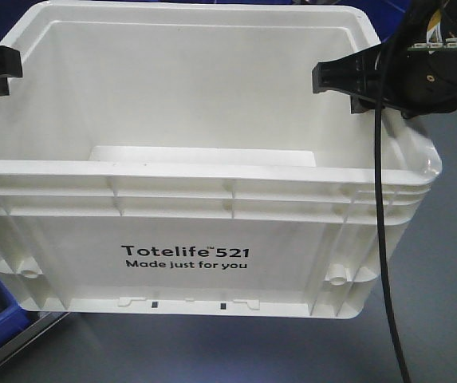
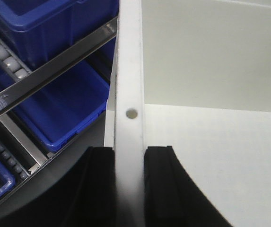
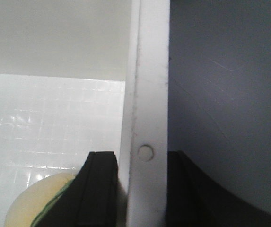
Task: Place moving items into box and shelve
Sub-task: 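Hold the tote steady with both grippers as the base aligns with the roller shelf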
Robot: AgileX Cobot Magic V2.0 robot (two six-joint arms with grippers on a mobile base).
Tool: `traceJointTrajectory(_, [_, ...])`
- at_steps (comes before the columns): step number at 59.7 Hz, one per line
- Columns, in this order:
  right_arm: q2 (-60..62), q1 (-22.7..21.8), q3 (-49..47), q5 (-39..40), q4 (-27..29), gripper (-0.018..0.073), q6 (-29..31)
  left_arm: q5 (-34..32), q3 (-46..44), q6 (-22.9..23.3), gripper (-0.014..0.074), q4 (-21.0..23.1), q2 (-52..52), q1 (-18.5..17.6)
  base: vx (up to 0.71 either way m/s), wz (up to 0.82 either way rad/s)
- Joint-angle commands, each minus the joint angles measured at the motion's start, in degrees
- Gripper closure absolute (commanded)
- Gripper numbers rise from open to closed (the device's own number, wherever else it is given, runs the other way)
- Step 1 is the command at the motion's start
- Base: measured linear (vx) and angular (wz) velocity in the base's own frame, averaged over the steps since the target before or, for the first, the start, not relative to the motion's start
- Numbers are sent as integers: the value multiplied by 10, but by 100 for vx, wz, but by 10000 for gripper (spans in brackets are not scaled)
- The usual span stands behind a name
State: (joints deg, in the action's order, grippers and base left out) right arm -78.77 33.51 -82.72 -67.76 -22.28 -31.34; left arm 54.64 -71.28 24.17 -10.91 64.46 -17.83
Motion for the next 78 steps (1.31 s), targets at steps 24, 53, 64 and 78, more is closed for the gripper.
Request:
traceJointTrajectory(24, [25, -2, -22, 37, -60, 423, 8, -73, -25, 1, 438, -28, -20, -2, 7, 45])
traceJointTrajectory(53, [25, -2, -22, 37, -60, 423, 8, -73, -25, 1, 438, -28, -20, -2, 5, 50])
traceJointTrajectory(64, [25, -2, -22, 37, -60, 423, 8, -73, -25, 1, 438, -28, -20, -2, 5, 51])
traceJointTrajectory(78, [25, -2, -22, 37, -60, 423, 8, -73, -25, 1, 438, -28, -20, -2, 6, 47])
